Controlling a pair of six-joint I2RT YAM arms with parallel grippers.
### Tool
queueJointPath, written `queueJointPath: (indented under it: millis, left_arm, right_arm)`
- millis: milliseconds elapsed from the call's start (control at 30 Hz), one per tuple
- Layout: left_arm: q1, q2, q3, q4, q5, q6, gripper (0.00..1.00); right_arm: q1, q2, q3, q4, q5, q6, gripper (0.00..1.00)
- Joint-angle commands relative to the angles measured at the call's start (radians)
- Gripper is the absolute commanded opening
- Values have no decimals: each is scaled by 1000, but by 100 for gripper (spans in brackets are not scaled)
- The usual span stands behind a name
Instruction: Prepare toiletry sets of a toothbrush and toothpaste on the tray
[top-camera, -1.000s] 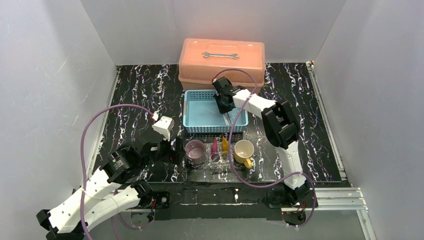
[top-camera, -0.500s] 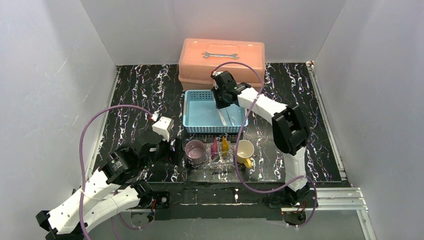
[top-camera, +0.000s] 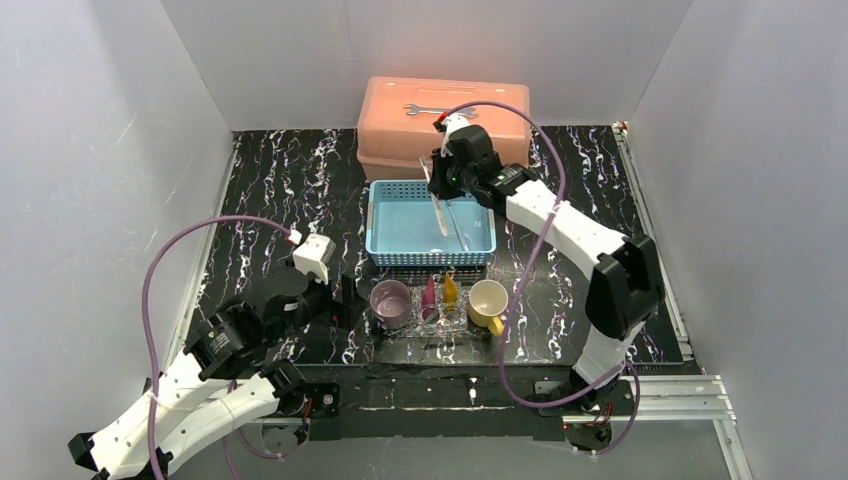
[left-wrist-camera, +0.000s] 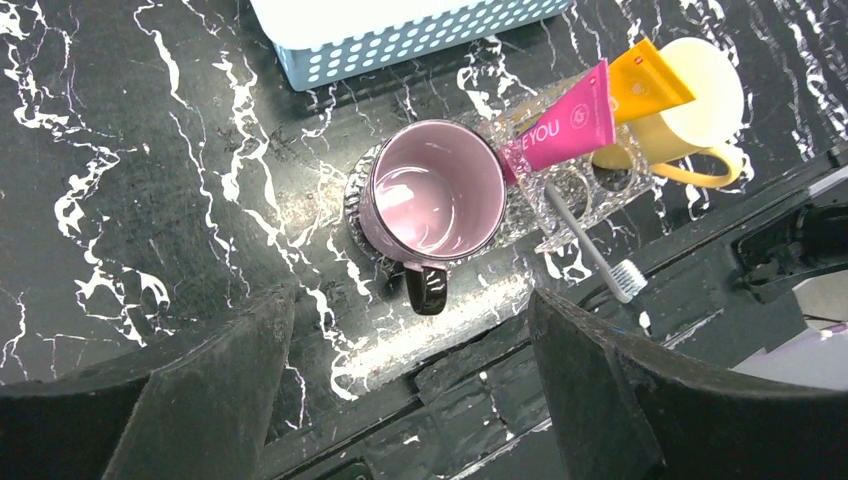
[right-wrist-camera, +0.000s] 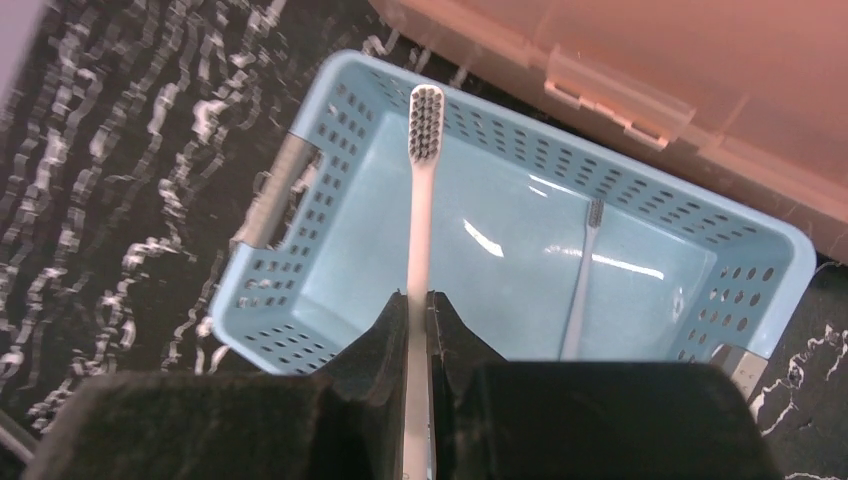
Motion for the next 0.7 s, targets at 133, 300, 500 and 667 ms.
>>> queueJointPath:
  millis: [133, 300, 500, 667]
  left_arm:
    - [7, -10, 52, 87, 36, -37, 86]
    - [8, -7, 65, 149, 97, -84, 87]
    - [8, -8, 44, 232, 176, -156, 87]
    - [8, -24, 17, 313, 251, -219, 87]
  right_arm:
    - [16, -246, -107, 180, -90, 107, 1]
    - [35, -363, -207, 250, -132, 176, 1]
    - [48, -486, -321, 352, -208, 271, 1]
    - [68, -569, -413, 454, -267, 363, 1]
